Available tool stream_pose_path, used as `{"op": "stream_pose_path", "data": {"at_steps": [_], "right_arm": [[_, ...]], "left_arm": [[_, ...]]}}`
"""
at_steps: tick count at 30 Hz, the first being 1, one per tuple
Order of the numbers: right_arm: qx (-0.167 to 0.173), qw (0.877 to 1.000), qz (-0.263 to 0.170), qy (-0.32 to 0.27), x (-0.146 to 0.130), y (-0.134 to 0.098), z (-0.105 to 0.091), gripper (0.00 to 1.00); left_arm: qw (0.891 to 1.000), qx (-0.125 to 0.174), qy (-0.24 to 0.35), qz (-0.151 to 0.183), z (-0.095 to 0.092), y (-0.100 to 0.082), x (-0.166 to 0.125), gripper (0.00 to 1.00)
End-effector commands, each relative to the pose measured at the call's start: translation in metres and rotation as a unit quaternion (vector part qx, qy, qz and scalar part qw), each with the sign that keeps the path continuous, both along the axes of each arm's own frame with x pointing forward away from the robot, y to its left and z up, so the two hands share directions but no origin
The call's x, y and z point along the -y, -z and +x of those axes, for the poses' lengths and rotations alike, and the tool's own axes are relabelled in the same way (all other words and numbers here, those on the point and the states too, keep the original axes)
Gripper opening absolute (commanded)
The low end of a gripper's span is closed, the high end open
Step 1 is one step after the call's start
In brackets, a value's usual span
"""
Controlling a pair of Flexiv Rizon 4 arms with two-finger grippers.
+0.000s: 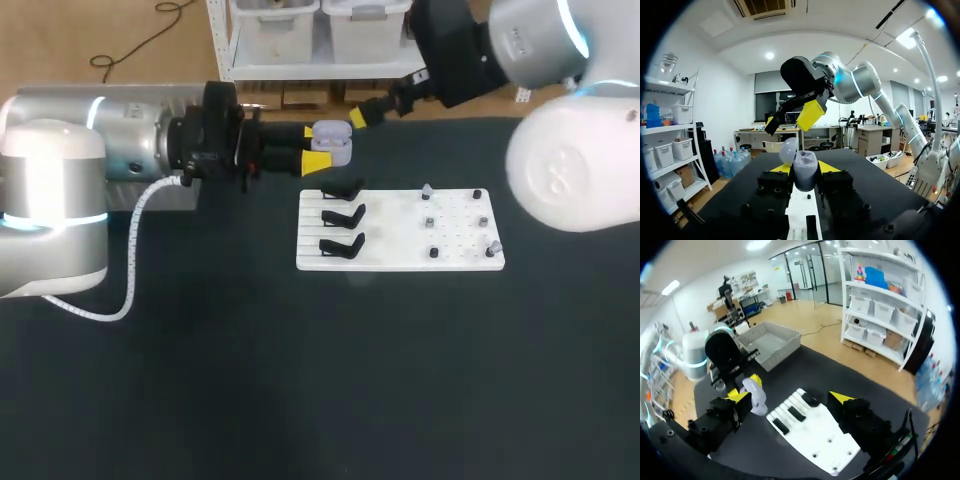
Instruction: Pick up each earbud case from the left stands, insert the matching earbuds, close the lid, and place the case in the box.
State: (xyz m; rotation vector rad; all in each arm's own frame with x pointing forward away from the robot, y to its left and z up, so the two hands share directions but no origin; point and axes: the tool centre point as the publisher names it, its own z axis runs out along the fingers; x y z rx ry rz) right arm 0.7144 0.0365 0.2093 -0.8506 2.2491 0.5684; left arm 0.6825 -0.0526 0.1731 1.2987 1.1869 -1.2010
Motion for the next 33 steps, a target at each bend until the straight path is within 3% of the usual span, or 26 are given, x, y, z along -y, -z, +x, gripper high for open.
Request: {"op": "stream_pose_path", "data": {"at_steps": [1, 16, 33], "right_arm": [[0.034, 0.994, -0.086, 0.049, 0.021, -0.012, -0.023, 1.00], [-0.007, 0.975, -0.195, 0.104, 0.078, 0.031, -0.054, 1.00], [-0.111, 0.949, -0.254, 0.152, 0.138, 0.099, -0.091, 1.00]], "left_arm": [[1.000, 0.005, 0.000, -0.002, -0.003, 0.001, 0.000, 0.00], [1.000, 0.000, -0.006, -0.006, -0.008, 0.006, 0.000, 0.00], [1.000, 0.000, -0.006, -0.006, -0.008, 0.006, 0.000, 0.00]]}}
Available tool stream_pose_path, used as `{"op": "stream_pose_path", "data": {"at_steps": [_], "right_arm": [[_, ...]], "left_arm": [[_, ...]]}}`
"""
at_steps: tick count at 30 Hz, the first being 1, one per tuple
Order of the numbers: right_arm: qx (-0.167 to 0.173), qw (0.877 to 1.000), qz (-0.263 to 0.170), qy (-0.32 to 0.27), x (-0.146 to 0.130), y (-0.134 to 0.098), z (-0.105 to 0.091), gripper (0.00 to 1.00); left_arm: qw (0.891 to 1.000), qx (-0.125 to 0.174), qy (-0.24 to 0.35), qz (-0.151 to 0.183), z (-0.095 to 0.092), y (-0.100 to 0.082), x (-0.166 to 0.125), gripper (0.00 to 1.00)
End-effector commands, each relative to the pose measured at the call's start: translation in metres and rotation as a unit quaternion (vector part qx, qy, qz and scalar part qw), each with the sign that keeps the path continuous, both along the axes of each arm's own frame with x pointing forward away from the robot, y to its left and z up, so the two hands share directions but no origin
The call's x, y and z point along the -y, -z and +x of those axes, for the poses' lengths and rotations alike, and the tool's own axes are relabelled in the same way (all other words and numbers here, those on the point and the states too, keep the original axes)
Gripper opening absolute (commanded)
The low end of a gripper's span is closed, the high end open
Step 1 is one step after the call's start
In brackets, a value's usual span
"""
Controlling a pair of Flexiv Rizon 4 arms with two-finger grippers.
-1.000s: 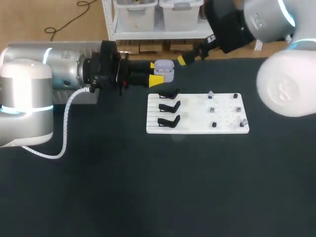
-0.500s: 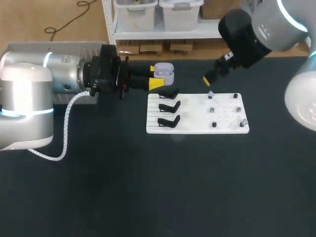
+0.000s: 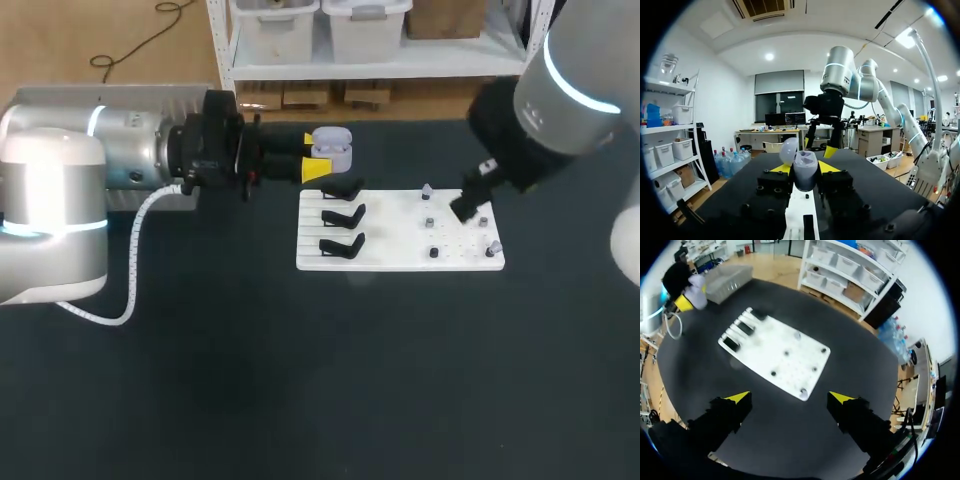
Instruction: Pick up each earbud case from the left stands, insert the matching earbuds, close the lid, and place the case in the box.
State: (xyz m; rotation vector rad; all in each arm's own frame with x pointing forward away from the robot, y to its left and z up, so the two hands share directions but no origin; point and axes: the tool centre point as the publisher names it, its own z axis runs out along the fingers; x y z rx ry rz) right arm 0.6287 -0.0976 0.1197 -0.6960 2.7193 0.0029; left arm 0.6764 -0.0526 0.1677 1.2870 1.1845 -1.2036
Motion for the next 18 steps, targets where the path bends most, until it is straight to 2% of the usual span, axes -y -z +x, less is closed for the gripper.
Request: {"op": "stream_pose_path", "data": {"at_steps": [1, 4, 11, 14, 18], "right_arm": [[0.000, 1.000, -0.026, 0.012, 0.005, 0.013, -0.007, 1.00], [-0.018, 0.999, -0.032, 0.005, 0.009, 0.023, -0.013, 1.00], [-0.047, 0.999, -0.017, -0.019, 0.018, 0.040, -0.017, 1.00], [-0.050, 0.998, -0.018, -0.028, 0.021, 0.046, -0.015, 0.84], [-0.050, 0.998, -0.019, -0.034, 0.024, 0.053, -0.010, 0.80]], "left_arm": [[1.000, 0.001, -0.003, -0.001, -0.002, 0.000, 0.000, 0.00], [1.000, 0.001, -0.003, -0.001, -0.002, 0.000, 0.000, 0.00], [1.000, 0.001, -0.003, -0.001, -0.002, 0.000, 0.000, 0.00], [1.000, 0.001, -0.003, -0.001, -0.002, 0.000, 0.000, 0.00], [1.000, 0.001, -0.003, -0.001, -0.002, 0.000, 0.000, 0.00]]}}
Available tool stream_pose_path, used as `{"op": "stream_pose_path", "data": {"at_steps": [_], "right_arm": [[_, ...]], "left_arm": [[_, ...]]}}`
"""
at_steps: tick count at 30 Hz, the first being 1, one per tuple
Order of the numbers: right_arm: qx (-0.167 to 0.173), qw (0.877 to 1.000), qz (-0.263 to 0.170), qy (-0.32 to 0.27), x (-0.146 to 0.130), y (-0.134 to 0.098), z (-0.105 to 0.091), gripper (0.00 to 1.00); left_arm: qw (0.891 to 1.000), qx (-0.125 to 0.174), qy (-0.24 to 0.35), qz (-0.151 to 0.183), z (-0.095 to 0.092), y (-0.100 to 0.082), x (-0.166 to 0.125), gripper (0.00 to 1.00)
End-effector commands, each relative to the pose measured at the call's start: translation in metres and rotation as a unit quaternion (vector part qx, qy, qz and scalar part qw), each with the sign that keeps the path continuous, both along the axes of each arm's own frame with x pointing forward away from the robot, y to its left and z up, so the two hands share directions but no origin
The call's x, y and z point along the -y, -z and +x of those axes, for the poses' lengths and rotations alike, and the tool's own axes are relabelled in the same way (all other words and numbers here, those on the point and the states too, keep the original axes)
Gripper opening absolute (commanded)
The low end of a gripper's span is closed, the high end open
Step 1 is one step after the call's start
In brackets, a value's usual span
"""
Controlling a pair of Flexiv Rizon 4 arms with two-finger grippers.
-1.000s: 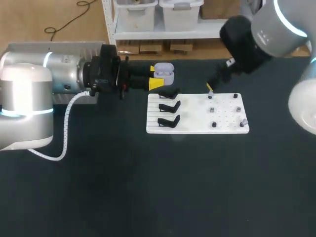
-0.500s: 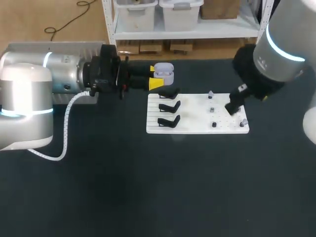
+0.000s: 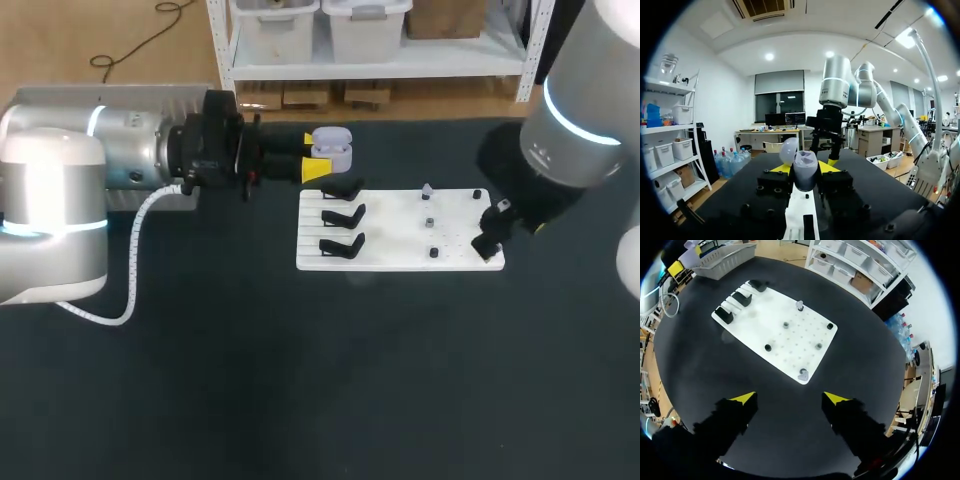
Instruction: Pick up each earbud case from the left stands, insert the matching earbuds, close the lid, and place the case in the box.
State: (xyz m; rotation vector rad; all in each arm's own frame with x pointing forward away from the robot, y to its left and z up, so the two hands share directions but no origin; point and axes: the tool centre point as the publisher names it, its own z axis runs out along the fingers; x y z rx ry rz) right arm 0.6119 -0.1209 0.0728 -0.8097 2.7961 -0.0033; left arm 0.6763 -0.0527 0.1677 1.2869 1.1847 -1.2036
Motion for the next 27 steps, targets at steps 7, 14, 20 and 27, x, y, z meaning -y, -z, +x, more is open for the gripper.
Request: {"op": "stream_pose_path", "data": {"at_steps": [7, 14, 20, 27], "right_arm": [[0.016, 0.999, -0.019, -0.023, -0.001, 0.016, 0.015, 0.73], [0.033, 0.998, -0.041, -0.026, 0.003, 0.033, 0.021, 0.54], [0.036, 0.998, -0.043, -0.024, 0.004, 0.041, 0.026, 0.47], [0.049, 0.997, -0.051, -0.020, 0.006, 0.048, 0.029, 0.44]], "left_arm": [[1.000, 0.002, -0.003, -0.001, -0.002, 0.000, 0.000, 0.00], [1.000, 0.002, -0.003, -0.001, -0.002, 0.000, 0.000, 0.00], [1.000, 0.002, -0.003, -0.001, -0.002, 0.000, 0.000, 0.00], [1.000, 0.002, -0.003, -0.001, -0.002, 0.000, 0.000, 0.00]]}}
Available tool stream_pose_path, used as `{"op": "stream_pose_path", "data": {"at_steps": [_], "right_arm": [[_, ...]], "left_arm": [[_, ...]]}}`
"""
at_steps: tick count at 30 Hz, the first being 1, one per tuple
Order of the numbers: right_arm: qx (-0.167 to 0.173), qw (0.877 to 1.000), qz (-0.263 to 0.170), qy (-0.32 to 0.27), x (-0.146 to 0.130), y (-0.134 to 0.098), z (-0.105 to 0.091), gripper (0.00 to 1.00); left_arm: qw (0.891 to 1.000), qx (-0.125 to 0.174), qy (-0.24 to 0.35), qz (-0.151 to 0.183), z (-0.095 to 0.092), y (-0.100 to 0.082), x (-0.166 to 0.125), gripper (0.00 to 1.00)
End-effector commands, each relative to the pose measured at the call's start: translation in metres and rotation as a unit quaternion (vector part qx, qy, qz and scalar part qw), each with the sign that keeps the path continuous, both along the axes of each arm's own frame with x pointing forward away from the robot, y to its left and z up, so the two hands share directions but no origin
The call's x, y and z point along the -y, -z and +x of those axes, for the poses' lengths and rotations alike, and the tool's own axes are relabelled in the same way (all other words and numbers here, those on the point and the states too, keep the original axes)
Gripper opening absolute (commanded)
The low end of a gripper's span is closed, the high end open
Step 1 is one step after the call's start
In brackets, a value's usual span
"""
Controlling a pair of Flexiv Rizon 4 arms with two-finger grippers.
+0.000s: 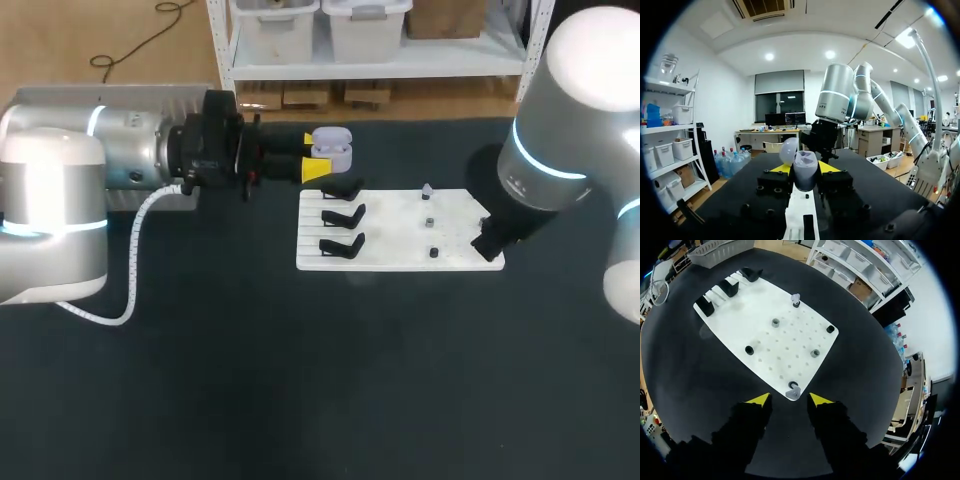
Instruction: Pick up each earbud case from the left stands, insert the matching earbuds, close the lid, and place the case in the box.
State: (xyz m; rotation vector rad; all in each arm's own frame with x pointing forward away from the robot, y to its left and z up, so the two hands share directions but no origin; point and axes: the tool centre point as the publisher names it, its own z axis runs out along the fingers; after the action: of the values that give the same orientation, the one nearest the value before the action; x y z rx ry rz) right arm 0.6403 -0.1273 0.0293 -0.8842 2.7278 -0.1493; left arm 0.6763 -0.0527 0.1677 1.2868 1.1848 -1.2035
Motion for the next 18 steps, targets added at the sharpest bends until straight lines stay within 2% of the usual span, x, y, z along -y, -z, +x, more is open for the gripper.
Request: {"op": "stream_pose_path", "data": {"at_steps": [1, 4, 7, 18], "right_arm": [[0.020, 1.000, -0.009, 0.004, 0.000, 0.005, 0.002, 0.44], [0.032, 0.999, -0.016, 0.010, 0.002, 0.007, 0.005, 0.46], [0.039, 0.999, -0.019, 0.014, 0.004, 0.008, 0.008, 0.44], [0.040, 0.999, -0.021, 0.022, 0.008, 0.015, 0.012, 0.43]], "left_arm": [[1.000, 0.002, -0.003, -0.001, -0.002, 0.000, 0.000, 0.00], [1.000, 0.002, -0.003, -0.001, -0.002, 0.000, 0.000, 0.00], [1.000, 0.002, -0.003, -0.001, -0.002, 0.000, 0.000, 0.00], [1.000, 0.002, -0.003, -0.001, -0.002, 0.000, 0.000, 0.00]]}}
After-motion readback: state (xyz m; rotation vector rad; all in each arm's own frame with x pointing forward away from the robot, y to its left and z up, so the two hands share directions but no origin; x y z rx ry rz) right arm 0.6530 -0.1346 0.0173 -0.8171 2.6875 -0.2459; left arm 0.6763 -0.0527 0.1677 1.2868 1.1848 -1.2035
